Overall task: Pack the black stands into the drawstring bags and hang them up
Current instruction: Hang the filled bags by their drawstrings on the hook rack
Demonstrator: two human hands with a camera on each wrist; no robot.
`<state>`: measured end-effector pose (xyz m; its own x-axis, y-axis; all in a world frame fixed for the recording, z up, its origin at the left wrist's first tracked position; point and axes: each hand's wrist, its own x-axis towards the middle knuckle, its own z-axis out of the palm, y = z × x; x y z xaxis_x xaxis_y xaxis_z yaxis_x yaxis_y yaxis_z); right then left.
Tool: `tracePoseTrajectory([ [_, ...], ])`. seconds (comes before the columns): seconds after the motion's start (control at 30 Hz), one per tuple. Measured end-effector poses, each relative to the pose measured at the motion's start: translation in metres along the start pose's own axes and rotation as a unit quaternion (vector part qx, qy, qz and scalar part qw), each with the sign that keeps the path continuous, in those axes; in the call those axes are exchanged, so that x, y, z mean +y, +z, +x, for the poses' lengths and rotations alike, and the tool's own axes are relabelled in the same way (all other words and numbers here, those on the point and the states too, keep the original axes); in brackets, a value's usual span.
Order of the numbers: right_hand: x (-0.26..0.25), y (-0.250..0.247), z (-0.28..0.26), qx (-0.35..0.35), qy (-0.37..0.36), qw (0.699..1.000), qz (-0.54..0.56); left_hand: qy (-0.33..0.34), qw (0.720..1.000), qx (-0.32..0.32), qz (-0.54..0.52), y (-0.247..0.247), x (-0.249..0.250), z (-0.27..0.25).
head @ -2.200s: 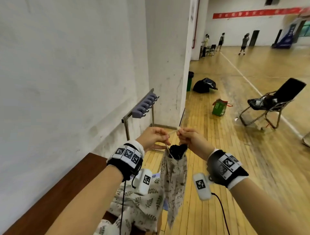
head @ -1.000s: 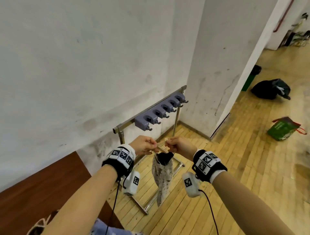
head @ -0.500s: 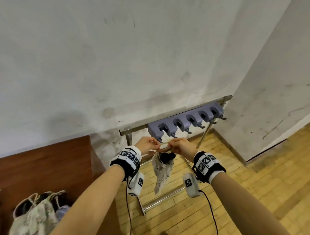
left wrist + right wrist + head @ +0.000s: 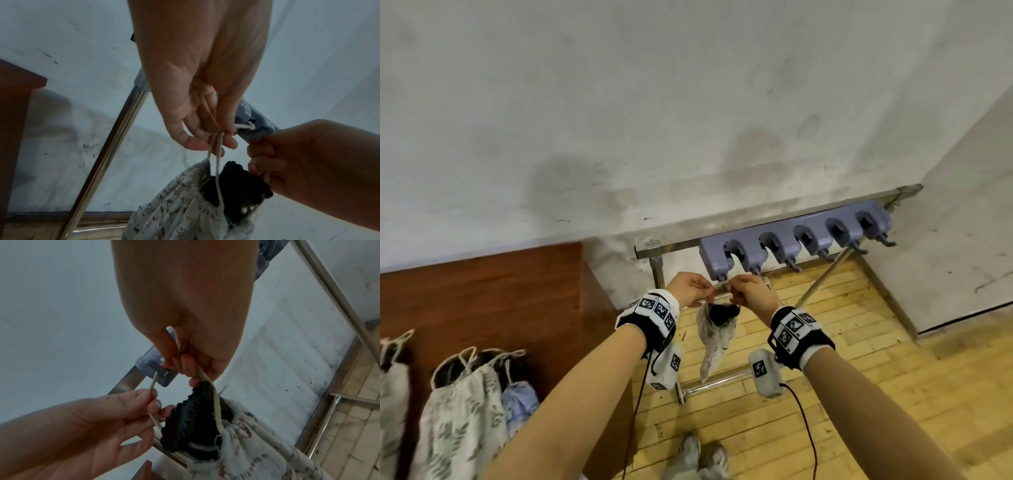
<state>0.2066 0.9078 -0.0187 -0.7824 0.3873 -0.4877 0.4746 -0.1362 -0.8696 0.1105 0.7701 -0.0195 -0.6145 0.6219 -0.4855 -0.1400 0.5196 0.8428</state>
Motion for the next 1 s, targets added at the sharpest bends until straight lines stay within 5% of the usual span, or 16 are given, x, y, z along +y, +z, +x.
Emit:
tracePoseTrajectory([
  [0.43,-0.004,-0.001,-0.003,0.010,0.060,0.998,-0.024,-0.038,0.989,-0.096,0.102,-0.008,-0.005,0.018],
  [0.63,-0.044,0.002,-0.038,-0.011,-0.003,0.995,-0.101,-0.087,0.985,-0.114,0.100,-0.057,-0.003,-0.009],
  [0.8,-0.102,0.028,-0.043,-0.014,-0.117,0.982,-0.145,-0.087,0.996,0.021,0.022,-0.126,-0.025,-0.059],
  [1.0,-0.135,0.145,-0.030,-0.181,-0.127,0.964,-0.145,-0.128,0.963,0.208,-0.112,-0.215,-0.084,-0.172],
])
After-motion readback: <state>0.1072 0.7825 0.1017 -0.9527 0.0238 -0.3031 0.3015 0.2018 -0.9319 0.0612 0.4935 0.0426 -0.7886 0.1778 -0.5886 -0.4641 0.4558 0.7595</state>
